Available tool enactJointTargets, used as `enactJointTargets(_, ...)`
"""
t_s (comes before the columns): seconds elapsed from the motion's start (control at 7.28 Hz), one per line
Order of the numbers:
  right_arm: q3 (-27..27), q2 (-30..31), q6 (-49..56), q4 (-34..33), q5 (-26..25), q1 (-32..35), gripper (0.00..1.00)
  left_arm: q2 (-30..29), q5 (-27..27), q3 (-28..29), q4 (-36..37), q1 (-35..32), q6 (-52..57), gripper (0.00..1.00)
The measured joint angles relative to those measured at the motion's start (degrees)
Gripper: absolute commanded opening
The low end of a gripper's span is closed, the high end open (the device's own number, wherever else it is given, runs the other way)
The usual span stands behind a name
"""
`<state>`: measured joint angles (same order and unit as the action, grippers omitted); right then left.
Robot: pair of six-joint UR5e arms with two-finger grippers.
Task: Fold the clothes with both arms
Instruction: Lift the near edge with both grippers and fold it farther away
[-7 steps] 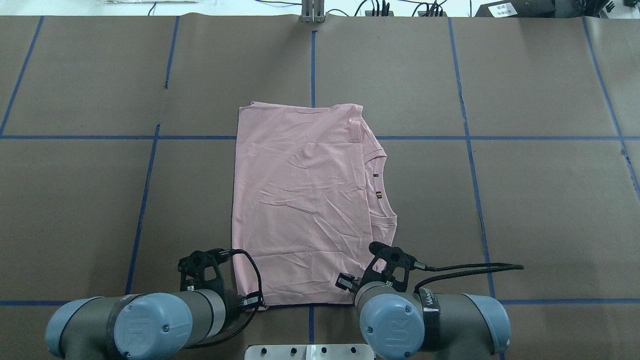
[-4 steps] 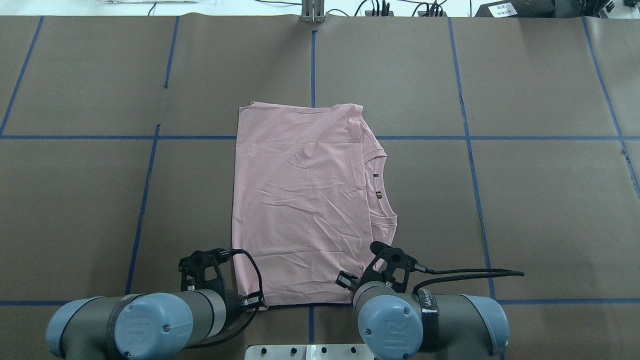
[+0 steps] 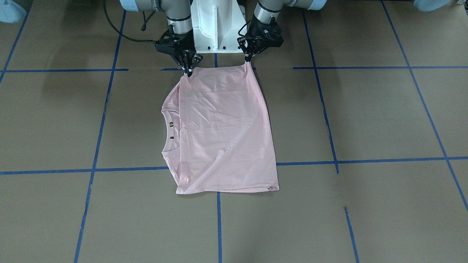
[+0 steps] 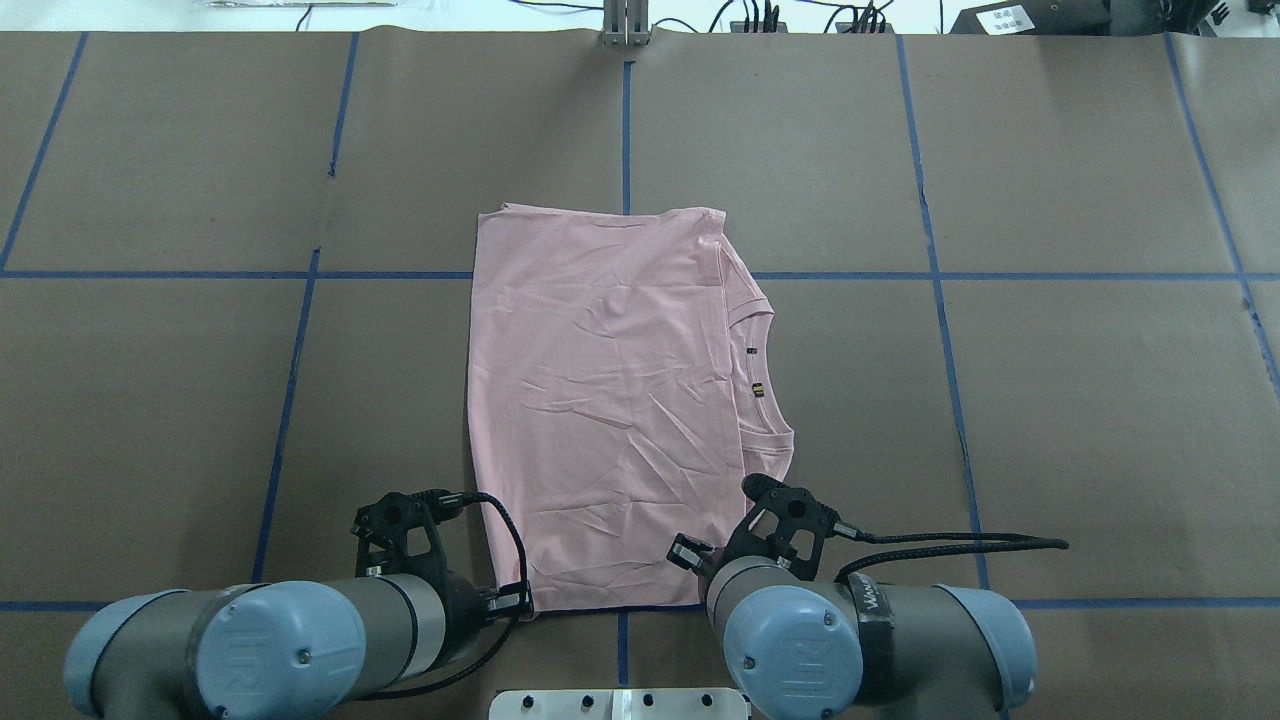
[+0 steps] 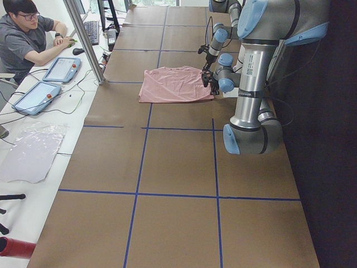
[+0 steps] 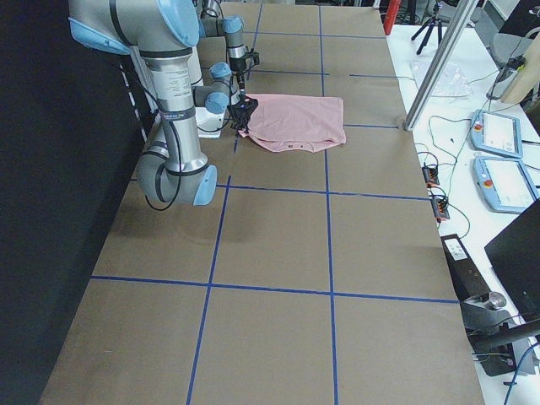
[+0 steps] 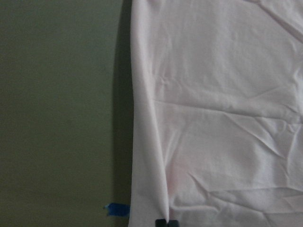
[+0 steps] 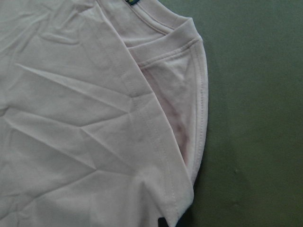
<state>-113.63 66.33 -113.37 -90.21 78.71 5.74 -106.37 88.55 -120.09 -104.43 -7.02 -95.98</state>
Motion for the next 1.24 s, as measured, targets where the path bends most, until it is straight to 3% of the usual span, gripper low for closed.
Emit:
enactJointTargets(0.41, -17.7, -1.2, 0.2, -16.8, 1.1, -0.2, 0.00, -2.6, 5.8, -16.8, 17.6, -1.7, 3.0, 0.00)
enactJointTargets(0.69, -24.6, -4.4, 0.3, -26.5, 2.9, -0.3, 0.00, -6.4, 9.0, -21.9, 25.1, -4.0, 4.5, 0.00)
enactJointTargets(0.96, -22.0, -5.5, 1.1, -27.9, 3.0, 0.1, 0.00, -7.5, 9.7, -19.6, 26.4, -6.9, 8.4, 0.00)
enactJointTargets(1.24, -16.9, -5.9, 3.9, -24.5, 2.8, 3.1, 0.00, -8.4, 9.8, -13.9, 26.2, -10.5, 11.6, 0.00)
